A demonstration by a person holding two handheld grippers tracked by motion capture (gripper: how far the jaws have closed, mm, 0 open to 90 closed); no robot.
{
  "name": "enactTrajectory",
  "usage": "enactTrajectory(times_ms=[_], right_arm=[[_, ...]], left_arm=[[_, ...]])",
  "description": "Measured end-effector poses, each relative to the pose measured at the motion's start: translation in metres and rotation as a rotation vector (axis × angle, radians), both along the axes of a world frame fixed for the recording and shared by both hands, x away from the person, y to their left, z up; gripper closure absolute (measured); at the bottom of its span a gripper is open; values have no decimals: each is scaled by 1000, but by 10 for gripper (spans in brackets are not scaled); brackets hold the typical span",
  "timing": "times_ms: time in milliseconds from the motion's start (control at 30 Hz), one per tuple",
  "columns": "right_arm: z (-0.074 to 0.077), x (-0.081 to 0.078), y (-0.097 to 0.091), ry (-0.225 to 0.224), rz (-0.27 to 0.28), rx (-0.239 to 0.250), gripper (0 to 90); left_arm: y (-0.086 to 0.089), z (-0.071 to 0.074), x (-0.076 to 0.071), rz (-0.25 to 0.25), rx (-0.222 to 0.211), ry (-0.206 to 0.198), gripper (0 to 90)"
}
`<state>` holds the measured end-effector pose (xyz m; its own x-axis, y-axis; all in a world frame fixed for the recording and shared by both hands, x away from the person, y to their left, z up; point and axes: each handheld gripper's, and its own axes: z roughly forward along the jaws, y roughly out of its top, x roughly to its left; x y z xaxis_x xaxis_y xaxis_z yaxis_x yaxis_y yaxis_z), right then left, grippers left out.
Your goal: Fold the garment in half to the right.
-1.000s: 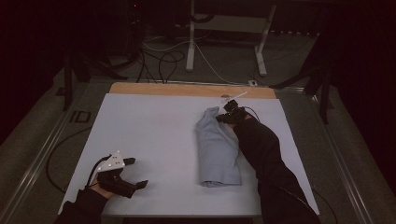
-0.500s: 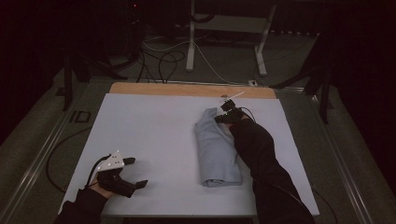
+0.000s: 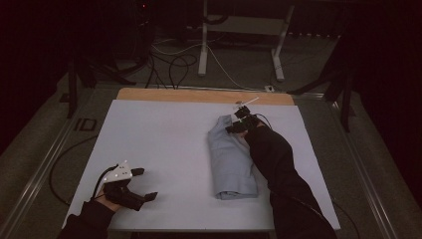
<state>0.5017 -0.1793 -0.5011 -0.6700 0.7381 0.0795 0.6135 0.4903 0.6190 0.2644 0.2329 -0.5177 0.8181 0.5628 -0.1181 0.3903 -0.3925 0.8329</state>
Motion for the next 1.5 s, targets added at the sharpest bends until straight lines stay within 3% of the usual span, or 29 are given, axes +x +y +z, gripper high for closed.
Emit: enactTrajectory(times_ms=[67,167,300,567,800,967,1333,1500], right_arm=[[6,-3,1,-22,19,4,366],[16,-8,-1,-36,46,55,246],[26,-17,0,-59,64,82,194],[36,-35,4,-85,114,105,173],[47,-63,10,-116,187,126,171],[55,-82,10,-127,235,185,163],[65,-119,13,-181,316,198,153],[66,-135,15,-177,353,223,152]], left_arm=[[0,0,0,2,-1,-3,7],[0,1,0,-1,1,-7,7],[0,1,-1,3,3,-9,7],[1,2,-1,0,2,-14,7],[1,3,-2,3,3,-25,7],[1,4,-3,0,8,-34,7],[1,5,-3,-3,13,-33,7],[2,5,-3,-3,11,-35,7]])
